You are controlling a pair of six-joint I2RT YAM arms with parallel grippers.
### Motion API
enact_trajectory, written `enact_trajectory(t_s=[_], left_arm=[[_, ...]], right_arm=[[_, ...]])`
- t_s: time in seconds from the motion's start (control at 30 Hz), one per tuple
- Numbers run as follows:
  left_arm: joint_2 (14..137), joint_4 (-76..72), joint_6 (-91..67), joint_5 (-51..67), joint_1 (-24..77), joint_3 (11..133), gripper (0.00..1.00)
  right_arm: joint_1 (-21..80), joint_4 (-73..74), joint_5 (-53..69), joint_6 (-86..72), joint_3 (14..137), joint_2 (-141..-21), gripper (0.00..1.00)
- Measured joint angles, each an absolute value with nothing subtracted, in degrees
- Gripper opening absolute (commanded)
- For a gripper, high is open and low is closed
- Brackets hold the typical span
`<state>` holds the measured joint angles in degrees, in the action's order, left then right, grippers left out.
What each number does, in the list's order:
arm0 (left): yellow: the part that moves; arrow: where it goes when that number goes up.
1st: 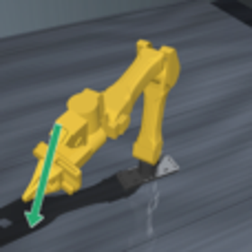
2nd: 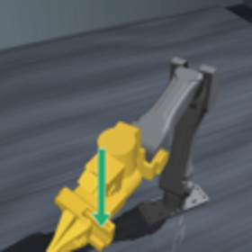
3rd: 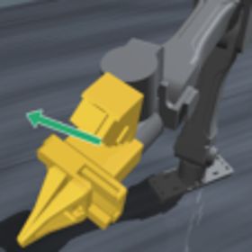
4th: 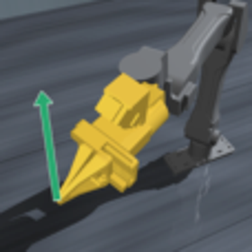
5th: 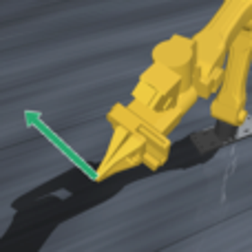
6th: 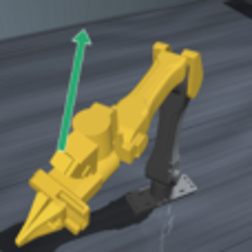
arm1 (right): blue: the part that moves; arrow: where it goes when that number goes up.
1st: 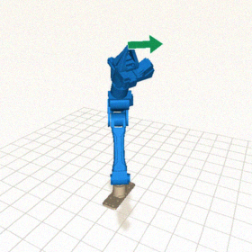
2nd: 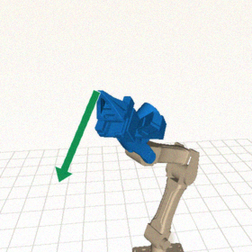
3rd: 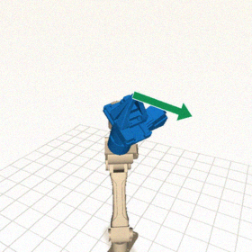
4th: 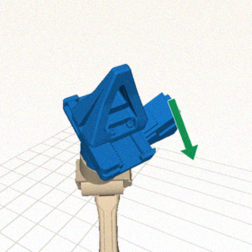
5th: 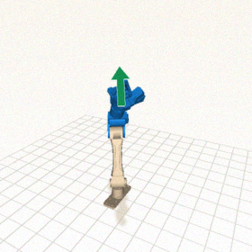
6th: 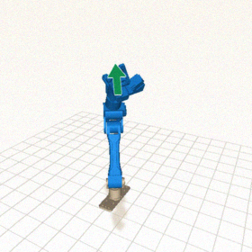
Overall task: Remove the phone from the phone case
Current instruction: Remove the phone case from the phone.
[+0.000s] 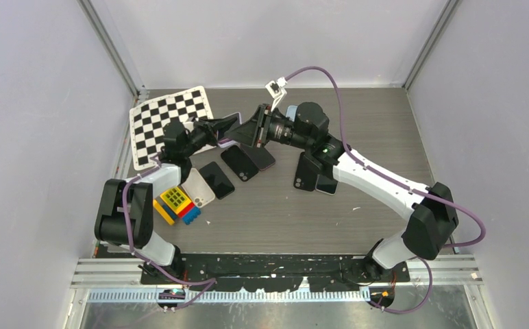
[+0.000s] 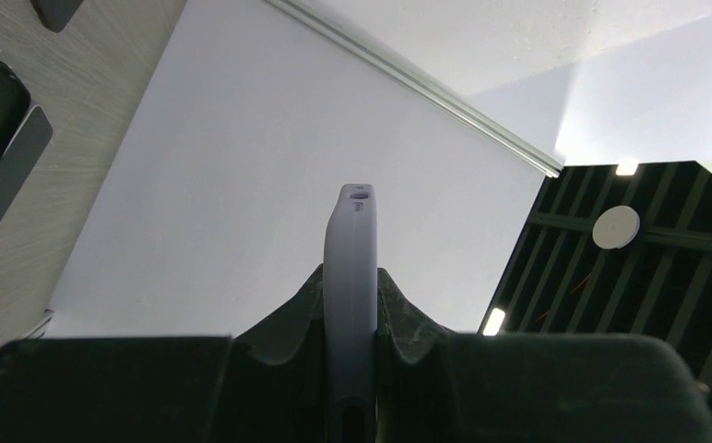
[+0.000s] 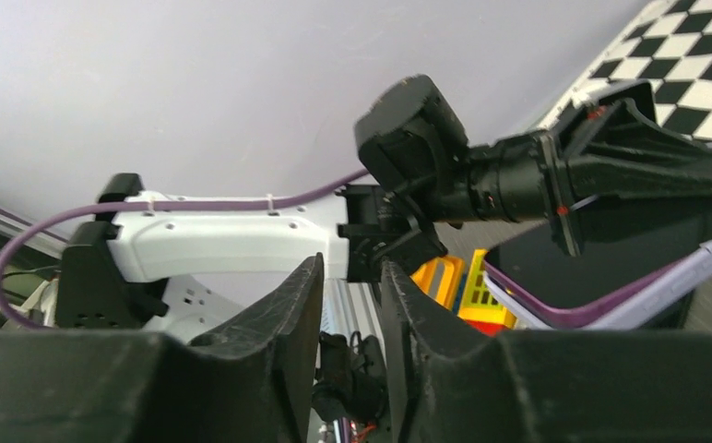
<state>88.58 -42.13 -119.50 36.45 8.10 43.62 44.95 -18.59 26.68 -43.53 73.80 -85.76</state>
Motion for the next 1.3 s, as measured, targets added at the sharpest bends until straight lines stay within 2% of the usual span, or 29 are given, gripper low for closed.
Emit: enact_trajectory(t_s=[0.13, 0.33, 0.87, 1.3], left_arm=[[88.1, -41.8, -119.5, 36.0, 8.1, 42.7, 0.0], [87.7, -41.5, -119.5, 35.3, 8.1, 42.6, 0.0], [84.7, -38.8, -119.5, 34.3, 8.0, 42.6, 0.0], [84.5, -38.1, -119.4, 33.1, 7.9, 42.6, 0.0]], right_arm=[[45.3, -18.0, 26.0, -42.1, 70.8, -85.8, 0.2], [45.8, -17.5, 25.2, -40.4, 69.4, -85.8, 0.19], [46.0, -14.9, 18.9, -39.7, 69.4, -85.8, 0.32], [45.3, -13.2, 15.8, -41.6, 69.4, -85.8, 0.39]])
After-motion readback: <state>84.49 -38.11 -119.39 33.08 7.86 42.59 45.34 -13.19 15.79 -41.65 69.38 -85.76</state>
